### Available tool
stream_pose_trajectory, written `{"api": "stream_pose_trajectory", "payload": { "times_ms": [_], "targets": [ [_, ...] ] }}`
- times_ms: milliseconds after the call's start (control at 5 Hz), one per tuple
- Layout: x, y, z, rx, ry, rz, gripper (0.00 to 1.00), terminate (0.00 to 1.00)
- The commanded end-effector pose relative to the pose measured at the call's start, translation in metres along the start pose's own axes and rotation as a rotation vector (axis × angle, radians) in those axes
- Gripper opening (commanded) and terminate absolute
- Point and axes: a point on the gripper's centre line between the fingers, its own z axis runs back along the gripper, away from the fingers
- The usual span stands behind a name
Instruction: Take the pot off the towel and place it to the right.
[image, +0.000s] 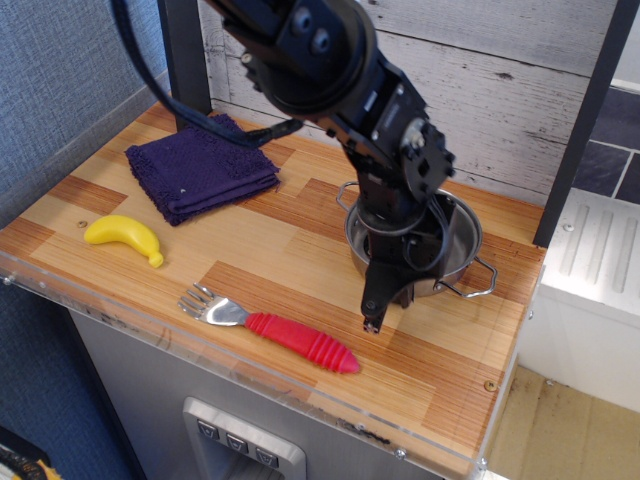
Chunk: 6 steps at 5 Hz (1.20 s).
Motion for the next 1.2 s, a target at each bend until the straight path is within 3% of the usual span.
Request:
{"api": "stream_pose_trajectory", "payload": {
  "times_ms": [0, 400, 1000],
  "targets": [
    [-0.004, 0.007, 0.016, 0.085, -0.017, 0.045, 1.0, 0.0],
    [-0.002, 0.012, 0.035, 0.091, -0.088, 0.032, 1.0, 0.0],
    [-0.005, 0.028, 0.112, 0.245, -0.163, 0.023, 1.0, 0.0]
  ]
}}
